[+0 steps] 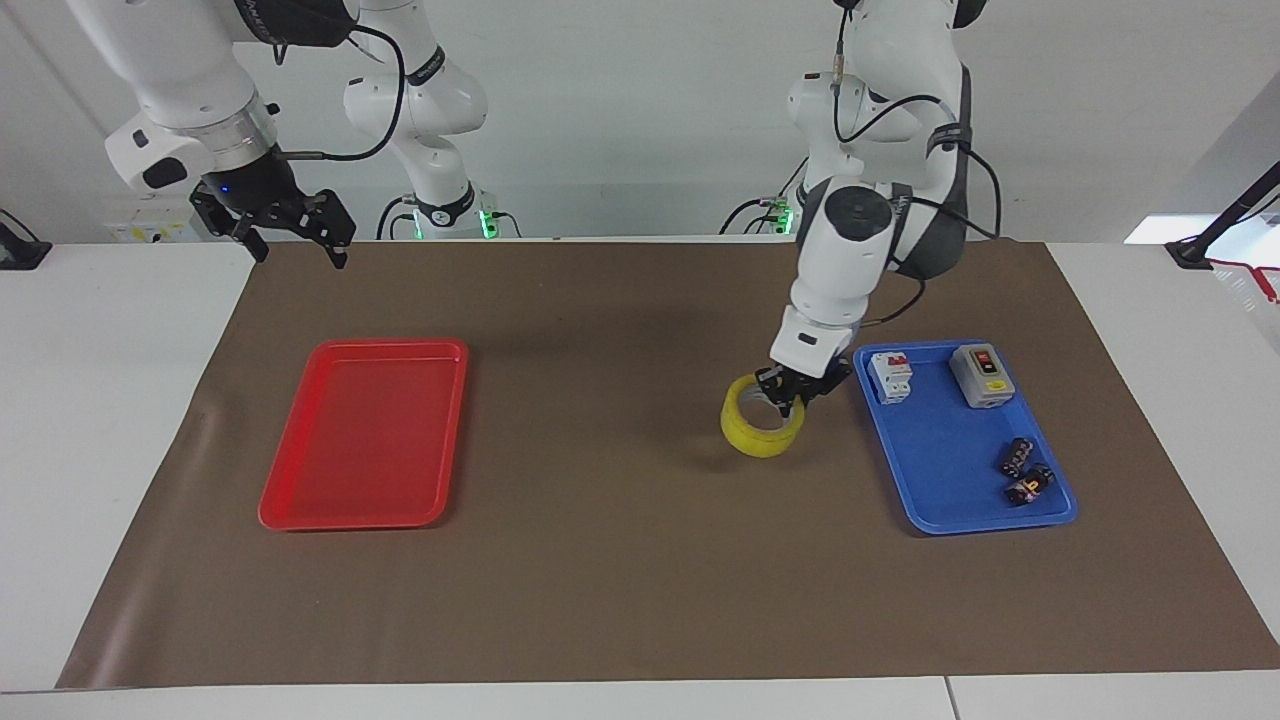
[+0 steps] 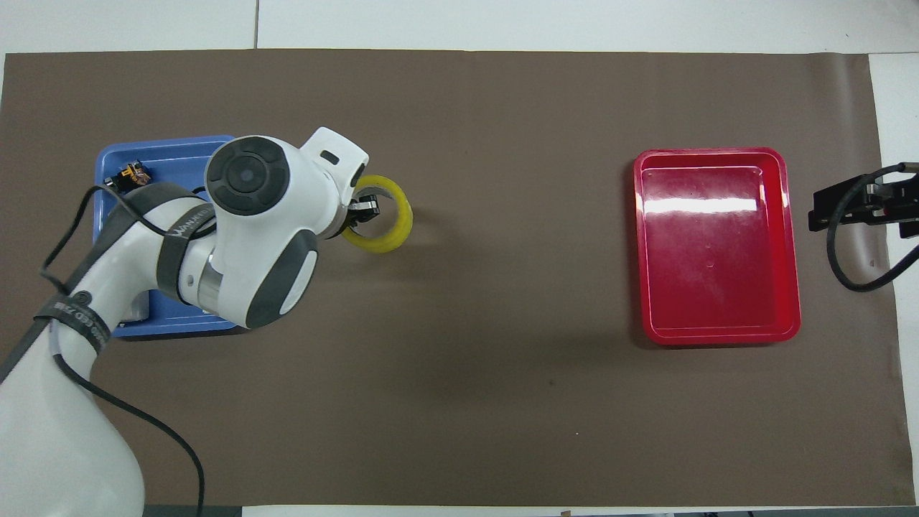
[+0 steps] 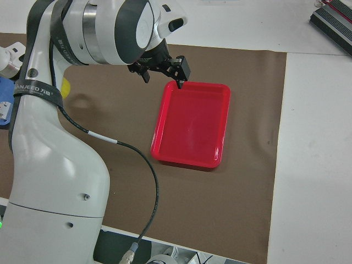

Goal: Place and move tape with both arms
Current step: 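Lift the tape roll with the left gripper and carry it toward the table center, then set the tape on the table while the right gripper reaches out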

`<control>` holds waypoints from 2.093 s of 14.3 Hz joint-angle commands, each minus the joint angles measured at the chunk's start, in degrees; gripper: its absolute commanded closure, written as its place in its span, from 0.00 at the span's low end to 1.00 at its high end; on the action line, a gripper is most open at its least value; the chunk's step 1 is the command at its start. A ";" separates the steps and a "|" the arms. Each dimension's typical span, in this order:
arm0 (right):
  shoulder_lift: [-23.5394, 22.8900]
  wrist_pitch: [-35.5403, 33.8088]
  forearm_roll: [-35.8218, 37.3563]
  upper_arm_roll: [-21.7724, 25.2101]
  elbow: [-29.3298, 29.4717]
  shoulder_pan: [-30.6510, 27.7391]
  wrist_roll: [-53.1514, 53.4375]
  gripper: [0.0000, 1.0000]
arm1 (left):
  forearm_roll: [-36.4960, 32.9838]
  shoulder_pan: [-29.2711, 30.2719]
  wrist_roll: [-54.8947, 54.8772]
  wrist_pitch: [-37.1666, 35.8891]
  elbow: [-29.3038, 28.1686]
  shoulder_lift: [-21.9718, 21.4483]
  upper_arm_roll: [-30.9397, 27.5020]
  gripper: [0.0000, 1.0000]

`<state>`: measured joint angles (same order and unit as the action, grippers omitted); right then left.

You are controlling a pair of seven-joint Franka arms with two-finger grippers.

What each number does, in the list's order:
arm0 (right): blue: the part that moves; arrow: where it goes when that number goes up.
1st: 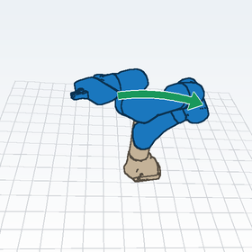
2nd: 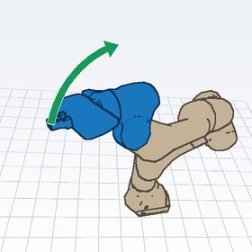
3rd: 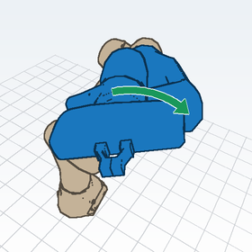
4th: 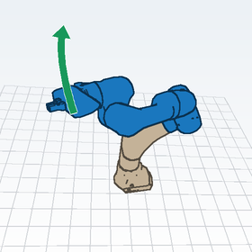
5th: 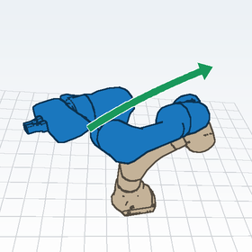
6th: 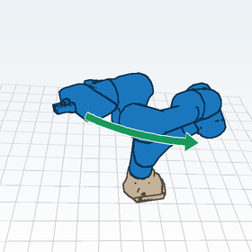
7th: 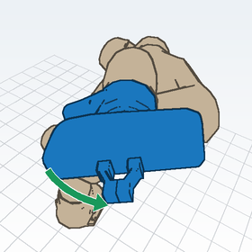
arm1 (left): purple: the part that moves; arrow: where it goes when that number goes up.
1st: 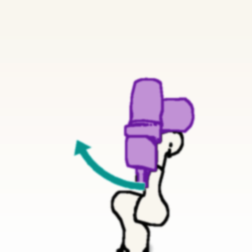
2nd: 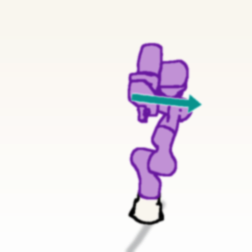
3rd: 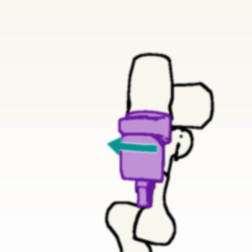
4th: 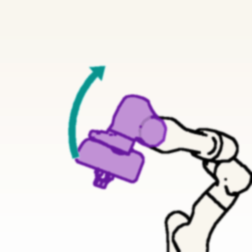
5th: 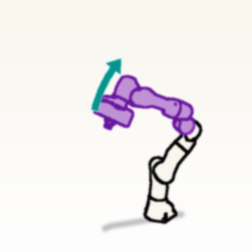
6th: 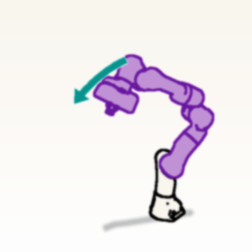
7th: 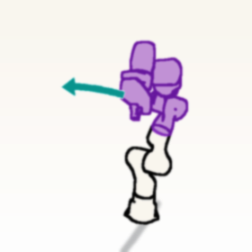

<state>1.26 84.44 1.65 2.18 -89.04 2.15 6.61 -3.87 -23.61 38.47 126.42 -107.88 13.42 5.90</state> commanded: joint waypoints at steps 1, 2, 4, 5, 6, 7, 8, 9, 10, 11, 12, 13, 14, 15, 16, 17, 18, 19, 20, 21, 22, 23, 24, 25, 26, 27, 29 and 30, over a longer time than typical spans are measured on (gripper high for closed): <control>0.15 -0.24 -0.50 -0.07 -0.26 -0.13 -1.52 0.00 | -1.93 -4.41 5.36 2.68 0.03 2.13 -0.89 1.00; 0.15 -0.24 -0.50 -0.07 -0.26 -0.22 -1.52 0.00 | -3.15 -5.74 7.56 3.91 0.30 3.53 -0.89 1.00; 0.15 -0.24 -0.50 -0.07 -0.26 -0.22 -1.52 0.00 | -5.96 -8.37 10.99 4.97 0.04 5.90 -0.89 1.00; 0.15 -0.24 -0.50 -0.07 -0.26 -0.13 -1.52 0.00 | -5.97 -9.26 11.70 5.24 -0.31 6.44 -0.89 1.00; 0.15 -0.24 -0.50 -0.07 -0.26 -0.13 -1.52 0.00 | -5.97 -9.44 11.71 5.24 -0.58 6.53 -0.81 1.00; 0.15 -0.24 -0.50 -0.07 -0.26 -0.22 -1.52 0.00 | -5.97 -9.44 11.80 5.42 -0.58 6.53 -0.81 1.00; 0.15 -0.24 -0.50 -0.07 -0.26 -0.22 -1.52 0.00 | -5.97 -9.35 11.71 5.68 -0.58 6.53 -0.72 0.59; 0.15 -0.24 -0.50 -0.07 -0.26 -0.22 -1.52 0.00 | -5.97 -9.09 11.62 5.68 -0.58 6.44 -0.72 0.23; 0.15 -0.24 -0.50 -0.07 -0.26 -0.22 -1.52 0.00 | -5.97 -8.74 11.28 5.68 -0.58 5.92 -0.72 0.00; 0.15 -0.24 -0.50 -0.07 -0.26 -0.22 -1.52 0.00 | -5.97 -8.13 11.01 5.07 -0.58 4.96 -0.72 0.00; 0.15 -0.24 -0.50 0.02 -0.26 -0.22 -1.52 0.00 | -5.89 -6.91 10.75 4.63 -0.84 3.30 -0.63 0.00; 0.15 -0.24 -0.50 -0.07 -0.26 -0.22 -1.52 0.00 | -5.89 -5.67 10.66 4.28 -1.63 1.63 -0.63 0.00; 0.15 -0.24 -0.50 -0.07 -0.26 -0.22 -1.52 0.00 | -5.80 -4.53 10.48 3.32 -2.33 -0.22 -0.63 0.00; 0.15 -0.24 -0.50 -0.07 -0.26 -0.22 -1.52 0.00 | -5.80 -3.30 8.91 1.74 -2.95 -1.89 -0.63 0.00; 0.15 -0.24 -0.50 -0.07 -0.26 -0.22 -1.52 0.00 | -5.62 -1.55 5.85 -0.01 -3.04 -3.30 -0.54 0.00; 0.15 -0.24 -0.50 -0.07 -0.26 -0.22 -1.52 0.00 | -5.10 0.30 2.08 -2.29 -2.95 -4.70 -0.54 0.00; 0.15 -0.24 -0.50 -0.07 -0.26 -0.22 -1.52 0.00 | -4.49 1.97 -1.96 -4.93 -2.87 -6.20 -0.63 0.00; 0.15 -0.15 -0.50 -0.07 -0.35 -0.22 -1.52 0.00 | -4.13 3.90 -5.13 -7.56 -2.69 -7.60 -0.72 0.00; 0.23 0.63 -0.50 -0.07 -0.87 -0.04 -1.17 0.00 | -3.08 6.62 -9.17 -9.85 -2.69 -9.10 -0.63 0.00; 0.49 1.68 -0.50 -0.07 -1.57 0.04 -1.08 0.00 | -1.42 8.73 -13.38 -11.62 -2.69 -10.77 -0.72 0.00; 0.76 2.13 -0.50 -0.33 -1.93 0.05 -1.25 0.00 | 0.25 10.84 -17.43 -14.07 -2.60 -12.35 -0.80 0.00; 0.85 2.74 -0.59 -1.64 -2.36 0.05 -1.43 0.00 | 1.14 12.78 -20.77 -17.05 -2.34 -14.02 -0.89 0.00; 1.02 4.23 -0.76 -3.48 -3.41 0.05 -1.43 0.00 | 1.23 14.62 -23.77 -19.08 -2.25 -15.51 -1.07 0.00; 1.20 5.72 -0.77 -5.15 -4.56 0.05 -1.43 0.00 | 1.75 16.64 -26.49 -20.50 -1.90 -16.57 -1.24 0.00; 0.77 6.61 -0.85 -6.38 -4.74 0.05 -1.43 0.00 | 3.15 17.97 -27.91 -21.90 -1.03 -16.93 -1.33 0.00; -0.28 7.05 -1.72 -8.31 -4.66 0.05 -1.43 0.00 | 3.95 18.76 -28.80 -24.01 0.89 -16.85 -1.33 0.00; -3.53 10.55 -3.93 -12.18 -4.65 0.22 -0.82 0.00 | 4.04 20.08 -30.20 -27.70 4.85 -16.24 -1.42 0.00; -5.81 13.27 -3.93 -13.68 -4.65 2.40 0.32 0.00 | 4.22 21.13 -31.52 -28.76 6.52 -15.97 -1.33 0.00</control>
<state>-1.02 93.82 -1.24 -9.02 -93.51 3.06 6.49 -1.36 -4.10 9.58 101.06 -105.17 -3.54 4.34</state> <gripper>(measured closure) 0.000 0.000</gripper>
